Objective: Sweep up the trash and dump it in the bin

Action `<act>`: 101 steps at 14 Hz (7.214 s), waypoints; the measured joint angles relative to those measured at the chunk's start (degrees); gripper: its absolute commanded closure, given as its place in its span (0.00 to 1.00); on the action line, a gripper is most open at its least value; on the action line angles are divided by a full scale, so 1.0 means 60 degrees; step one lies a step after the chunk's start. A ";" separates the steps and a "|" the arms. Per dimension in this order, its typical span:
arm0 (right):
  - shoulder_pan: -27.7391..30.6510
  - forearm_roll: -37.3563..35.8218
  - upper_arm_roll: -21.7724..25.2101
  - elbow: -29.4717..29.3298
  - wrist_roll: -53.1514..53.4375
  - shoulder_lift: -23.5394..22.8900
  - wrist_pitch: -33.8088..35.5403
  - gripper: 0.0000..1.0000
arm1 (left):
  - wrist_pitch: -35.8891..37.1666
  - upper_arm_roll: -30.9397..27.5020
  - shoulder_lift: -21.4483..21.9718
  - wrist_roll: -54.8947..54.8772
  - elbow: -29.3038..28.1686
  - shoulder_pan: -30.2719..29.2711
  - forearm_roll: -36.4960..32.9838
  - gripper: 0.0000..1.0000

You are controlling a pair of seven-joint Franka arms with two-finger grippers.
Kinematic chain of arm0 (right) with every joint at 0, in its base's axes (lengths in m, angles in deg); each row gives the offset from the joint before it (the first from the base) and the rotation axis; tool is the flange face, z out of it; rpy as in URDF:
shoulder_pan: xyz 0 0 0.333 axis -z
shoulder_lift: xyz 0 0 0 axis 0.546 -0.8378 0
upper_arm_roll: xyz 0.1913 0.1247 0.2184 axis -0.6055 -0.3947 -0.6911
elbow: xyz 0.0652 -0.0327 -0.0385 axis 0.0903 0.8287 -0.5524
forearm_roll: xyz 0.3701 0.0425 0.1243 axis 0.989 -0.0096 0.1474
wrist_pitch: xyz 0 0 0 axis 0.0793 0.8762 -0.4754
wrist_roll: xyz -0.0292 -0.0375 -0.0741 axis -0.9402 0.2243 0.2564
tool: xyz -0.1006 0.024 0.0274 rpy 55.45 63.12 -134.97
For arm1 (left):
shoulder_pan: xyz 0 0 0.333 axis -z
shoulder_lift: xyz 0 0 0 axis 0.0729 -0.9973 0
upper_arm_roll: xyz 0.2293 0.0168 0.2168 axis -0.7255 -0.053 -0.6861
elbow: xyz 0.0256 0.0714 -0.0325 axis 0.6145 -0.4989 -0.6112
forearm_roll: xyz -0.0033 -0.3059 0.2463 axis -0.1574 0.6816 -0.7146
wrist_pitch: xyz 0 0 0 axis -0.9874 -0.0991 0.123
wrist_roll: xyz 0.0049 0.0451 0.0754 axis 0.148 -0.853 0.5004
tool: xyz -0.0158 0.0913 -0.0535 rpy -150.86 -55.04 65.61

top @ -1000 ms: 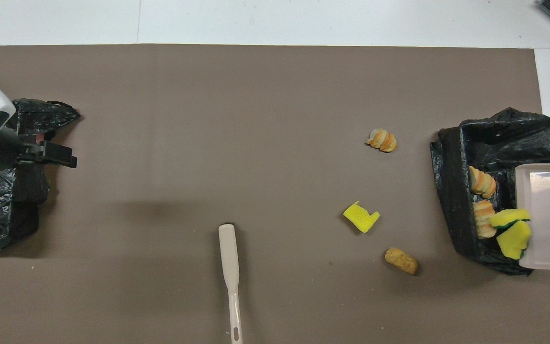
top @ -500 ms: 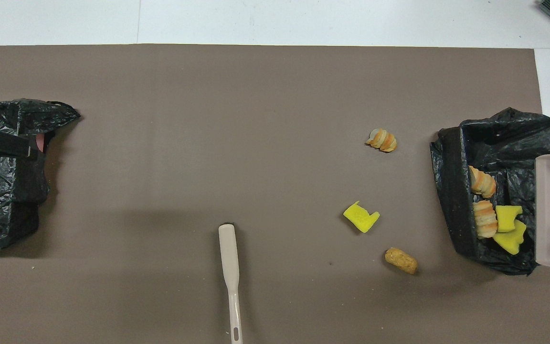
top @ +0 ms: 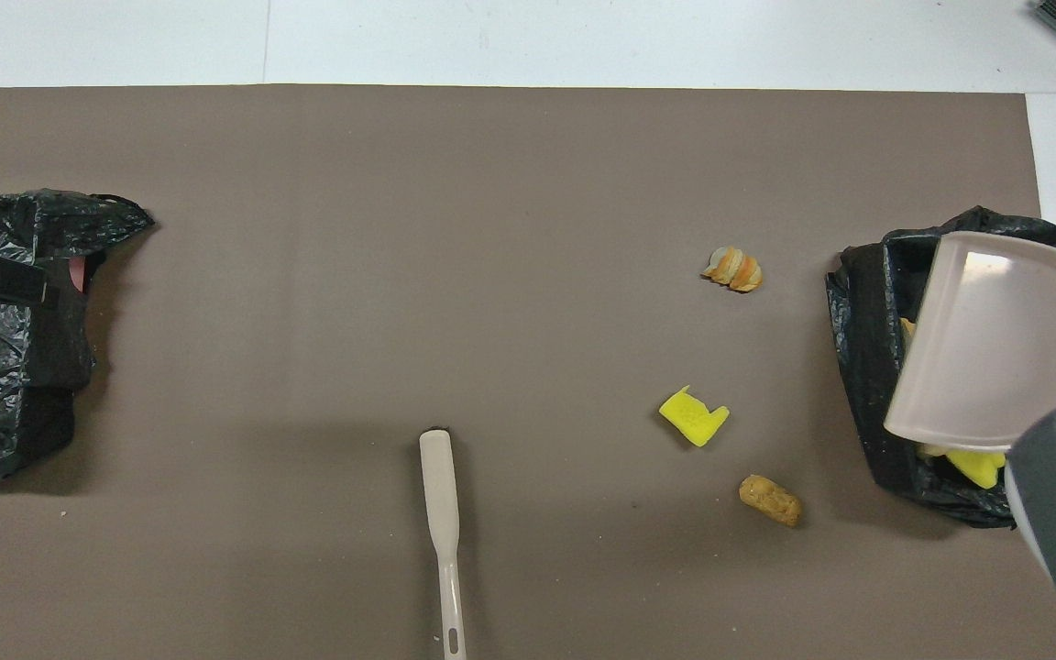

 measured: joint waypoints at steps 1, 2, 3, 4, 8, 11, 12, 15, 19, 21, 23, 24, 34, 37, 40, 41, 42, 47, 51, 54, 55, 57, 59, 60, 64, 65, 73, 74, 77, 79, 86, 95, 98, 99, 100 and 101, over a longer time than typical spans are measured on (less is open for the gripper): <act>-0.0009 0.0563 -0.0274 -0.0168 0.0812 -0.0094 0.0128 1.00 | 0.0025 -0.0005 0.0046 -0.0001 0.0000 -0.0001 -0.0035 0.00; -0.0021 0.1259 -0.0483 -0.0313 0.1745 -0.0187 0.0211 1.00 | 0.0050 -0.0006 0.0075 -0.0005 0.0000 -0.0001 -0.0141 0.00; -0.0050 0.1862 -0.0599 -0.0425 0.2631 -0.0294 0.0219 1.00 | 0.0069 -0.0003 0.0083 -0.0007 -0.0001 -0.0001 -0.0236 0.00; -0.0196 0.2325 -0.0636 -0.0562 0.3547 -0.0474 0.0215 1.00 | 0.0082 -0.0001 0.0083 -0.0009 -0.0006 -0.0001 -0.0288 0.00; -0.1675 0.3458 -0.0681 -0.1961 0.7848 -0.2016 0.0128 1.00 | 0.0094 0.0012 0.0157 -0.0013 -0.0143 0.0000 -0.0337 0.00; -0.2948 0.3617 -0.0692 -0.3383 1.1142 -0.3666 -0.0239 1.00 | 0.0094 0.0029 0.0243 -0.0012 -0.0200 0.0000 -0.0338 0.00; -0.3372 0.3633 -0.0692 -0.3921 1.2130 -0.4268 -0.0360 1.00 | 0.0094 0.0029 0.0249 -0.0012 -0.0200 0.0000 -0.0338 0.00; -0.4375 0.3738 -0.0688 -0.5370 1.4266 -0.5766 -0.0608 1.00 | 0.0094 -0.0007 0.0250 -0.0005 -0.0200 -0.0012 -0.0345 0.00; -0.5743 0.3844 -0.0683 -0.6917 1.6482 -0.7423 -0.0972 1.00 | 0.0179 0.0009 0.0254 -0.0005 -0.0202 -0.0009 -0.0345 0.00; -0.6301 0.3855 -0.0680 -0.7359 1.7110 -0.8155 -0.1457 1.00 | 0.0403 0.0023 0.0271 -0.0005 -0.0214 -0.0008 -0.0344 0.00; -0.6602 0.4127 -0.0675 -0.7549 1.7415 -0.8700 -0.1948 1.00 | 0.0509 0.0032 0.0315 -0.0005 -0.0252 -0.0006 -0.0344 0.00; -0.6645 0.4368 -0.0673 -0.7583 1.7427 -0.8886 -0.2178 1.00 | 0.0561 0.0038 0.0350 -0.0005 -0.0306 -0.0005 -0.0344 0.00; -0.7005 0.4650 -0.0622 -0.7632 1.7593 -0.9622 -0.2741 0.43 | 0.0626 0.0092 0.0620 -0.0013 -0.0851 0.0271 -0.0341 0.00; -0.6933 0.5117 -0.0608 -0.7669 1.7627 -0.9534 -0.2738 0.20 | 0.0521 0.0099 0.0616 -0.0004 -0.0982 0.0505 -0.0341 0.00; -0.6880 0.5430 -0.0614 -0.7617 1.7634 -0.9005 -0.2027 0.15 | -0.0198 0.0109 0.0585 0.0003 -0.1369 0.0869 -0.0340 0.00; -0.6888 0.5460 -0.0634 -0.7422 1.7642 -0.8677 -0.1737 0.11 | -0.0541 0.0111 0.0534 0.0045 -0.1503 0.1039 -0.0339 0.00; -0.6909 0.5486 -0.0671 -0.7045 1.7691 -0.8297 -0.1584 0.11 | -0.0833 0.0112 0.0455 0.0138 -0.1583 0.1199 -0.0339 0.00; -0.7516 0.6085 -0.0762 -0.3811 1.7990 -0.6036 -0.1674 0.03 | -0.2306 0.0133 -0.0317 0.1451 -0.1670 0.2342 -0.0334 0.00; -0.8174 0.6936 -0.0775 -0.1175 1.8012 -0.4627 -0.3366 0.08 | -0.3521 0.0144 -0.1179 0.2451 -0.1674 0.3351 -0.0333 0.00; -0.8682 0.7259 -0.0778 0.0816 1.8012 -0.3798 -0.4878 0.12 | -0.4646 0.0151 -0.2062 0.3597 -0.1680 0.4169 -0.0334 0.00; -0.8840 0.7272 -0.0779 0.1207 1.8034 -0.3640 -0.5028 0.14 | -0.4913 0.0153 -0.2349 0.3817 -0.1679 0.4369 -0.0334 0.00; -0.8957 0.7273 -0.0776 0.1759 1.8056 -0.3355 -0.5111 0.25 | -0.5296 0.0148 -0.2779 0.4169 -0.1682 0.4616 -0.0334 0.00; -0.8955 0.7274 -0.0742 0.2122 1.8056 -0.3109 -0.5130 0.39 | -0.5650 0.0144 -0.3059 0.4497 -0.1718 0.4763 -0.0334 0.00; -0.8954 0.7277 -0.0729 0.2219 1.8056 -0.3028 -0.5138 0.41 | -0.5815 0.0144 -0.3128 0.4609 -0.1832 0.4860 -0.0334 0.00; -0.8984 0.7563 -0.0729 0.2546 1.8056 -0.2901 -0.5809 0.49 | -0.6350 0.0149 -0.3207 0.5279 -0.2472 0.5289 -0.0334 0.00; -0.8986 0.7633 -0.0730 0.2597 1.8056 -0.2898 -0.5937 0.56 | -0.6446 0.0149 -0.3230 0.5387 -0.2590 0.5411 -0.0334 0.00; -0.9198 0.7682 -0.0739 0.2633 1.8588 -0.2744 -0.5975 1.00 | -0.6454 0.0079 -0.3222 0.5507 -0.2667 0.5504 -0.0334 1.00; -0.9224 0.7682 -0.0738 0.2660 1.8961 -0.2591 -0.5894 1.00 | -0.6455 0.0071 -0.3214 0.5506 -0.2664 0.5491 -0.0334 1.00; -0.9199 0.7682 -0.0691 0.3187 2.0040 -0.1723 -0.5325 1.00 | -0.6456 0.0007 -0.3131 0.5502 -0.2627 0.5476 -0.0334 1.00; -0.9056 0.7682 -0.0666 0.4002 2.0309 -0.0799 -0.5106 1.00 | -0.6456 -0.0037 -0.3057 0.5501 -0.2621 0.5474 -0.0334 1.00; -0.6989 0.7679 -0.0586 0.5014 2.1208 0.1456 -0.2561 1.00 | -0.5542 -0.0202 -0.2619 0.3360 -0.2415 0.4947 -0.0362 1.00; -0.4459 0.7299 -0.0577 0.5978 2.1656 0.1614 -0.0942 1.00 | -0.3229 -0.0260 -0.1769 -0.4152 -0.2166 0.3062 -0.0381 1.00; -0.4089 0.7260 -0.0576 0.6608 2.1036 0.1914 -0.0972 1.00 | -0.3166 -0.0252 -0.1770 -0.6182 -0.1944 0.2886 -0.0530 1.00; -0.4084 0.7335 -0.0579 0.6821 2.0859 0.2079 -0.1065 1.00 | -0.3166 -0.0231 -0.1770 -0.6849 -0.1917 0.2887 -0.0587 1.00; -0.4087 0.7496 -0.0591 0.6966 2.0591 0.2226 -0.1147 1.00 | -0.3164 -0.0209 -0.1775 -0.7485 -0.1918 0.2887 -0.0609 1.00; -0.4089 0.7670 -0.0599 0.7064 2.0248 0.2346 -0.1291 1.00 | -0.3157 -0.0190 -0.1786 -0.8069 -0.1924 0.2888 -0.0616 1.00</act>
